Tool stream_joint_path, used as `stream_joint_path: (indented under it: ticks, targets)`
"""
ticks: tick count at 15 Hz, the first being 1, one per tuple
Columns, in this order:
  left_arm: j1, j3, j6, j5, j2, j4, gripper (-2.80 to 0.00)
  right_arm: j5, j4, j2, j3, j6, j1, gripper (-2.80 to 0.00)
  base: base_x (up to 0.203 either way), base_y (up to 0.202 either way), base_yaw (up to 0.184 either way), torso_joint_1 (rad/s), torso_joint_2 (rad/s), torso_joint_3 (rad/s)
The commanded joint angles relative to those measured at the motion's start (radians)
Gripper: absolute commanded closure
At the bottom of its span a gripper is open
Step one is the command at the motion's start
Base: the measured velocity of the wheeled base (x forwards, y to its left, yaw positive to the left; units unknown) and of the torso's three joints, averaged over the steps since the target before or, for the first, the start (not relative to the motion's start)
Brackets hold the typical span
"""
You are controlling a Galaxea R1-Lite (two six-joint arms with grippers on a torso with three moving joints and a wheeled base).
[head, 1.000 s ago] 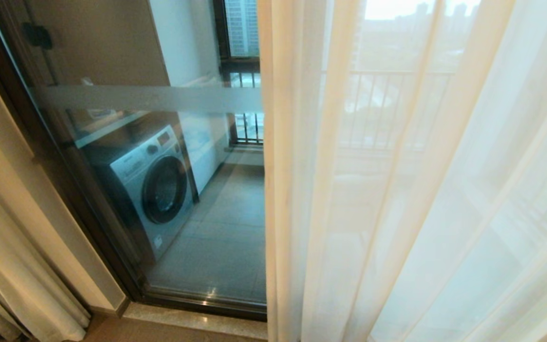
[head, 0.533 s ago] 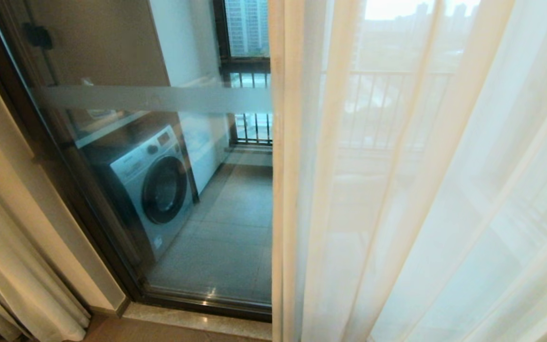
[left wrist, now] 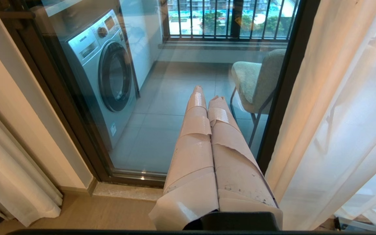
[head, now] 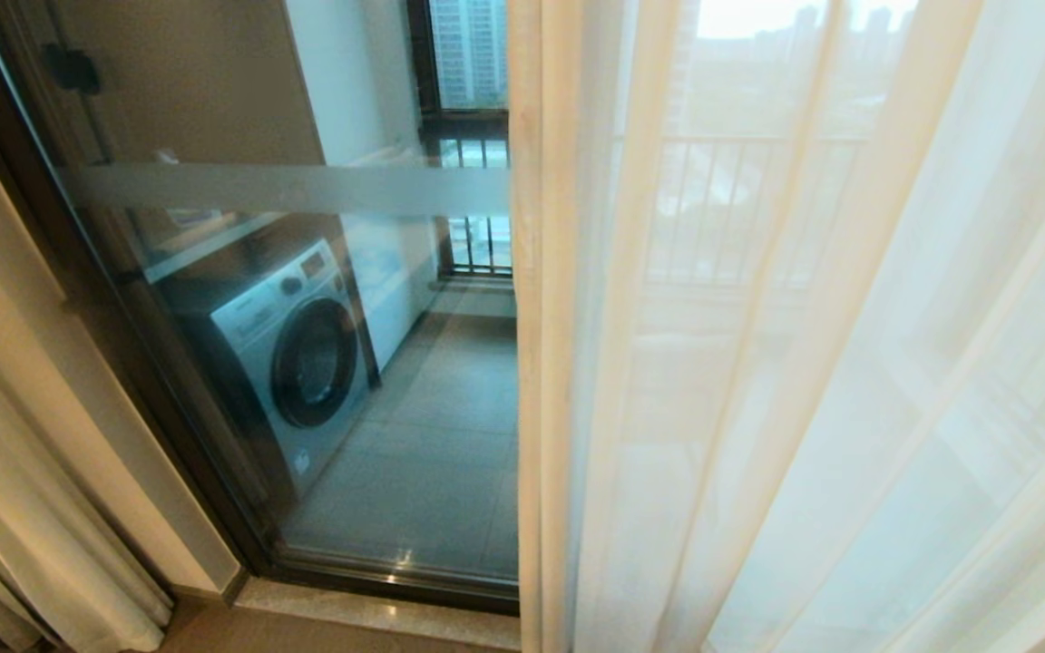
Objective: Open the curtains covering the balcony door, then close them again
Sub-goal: Close the inner curtains on both sides
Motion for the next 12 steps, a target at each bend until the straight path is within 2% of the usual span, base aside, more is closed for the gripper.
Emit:
stream_joint_path:
  ticks: [1,12]
  targets:
    - [0.000,0.000,0.000,0.000,0.000,0.000,0.00,0.000,-0.001,0.001,0.001,0.003,0.000,0.00,0.000,0.000,0.000,0.000,0.00,0.000]
    - [0.000,0.000,-0.001,0.000,0.000,0.000,0.00,0.001,-0.001,0.001,0.001,0.006,0.000,0.00,0.000,0.000,0.000,0.000,0.00,0.000]
